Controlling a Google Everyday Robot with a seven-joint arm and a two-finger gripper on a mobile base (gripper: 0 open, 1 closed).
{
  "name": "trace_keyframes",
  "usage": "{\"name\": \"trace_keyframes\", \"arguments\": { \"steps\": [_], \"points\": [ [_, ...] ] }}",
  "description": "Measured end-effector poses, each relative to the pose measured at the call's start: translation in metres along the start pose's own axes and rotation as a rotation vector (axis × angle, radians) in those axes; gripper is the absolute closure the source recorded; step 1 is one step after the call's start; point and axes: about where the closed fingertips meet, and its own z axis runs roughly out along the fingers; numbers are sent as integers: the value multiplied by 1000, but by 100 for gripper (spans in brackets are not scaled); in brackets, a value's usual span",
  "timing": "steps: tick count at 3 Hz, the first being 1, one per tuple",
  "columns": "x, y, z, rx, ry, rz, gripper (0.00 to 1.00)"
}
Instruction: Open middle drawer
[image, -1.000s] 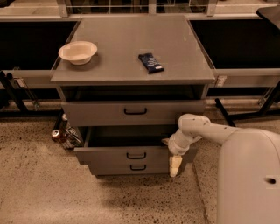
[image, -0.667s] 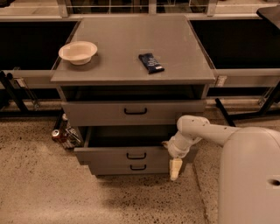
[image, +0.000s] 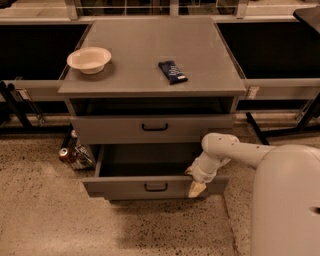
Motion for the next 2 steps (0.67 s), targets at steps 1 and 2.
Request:
{"name": "trace_keyframes", "arguments": {
  "steps": [1,2],
  "points": [
    [-1,5,1,-7,2,-2,72],
    [-2,6,1,-9,4,-2,100]
  ]
}}
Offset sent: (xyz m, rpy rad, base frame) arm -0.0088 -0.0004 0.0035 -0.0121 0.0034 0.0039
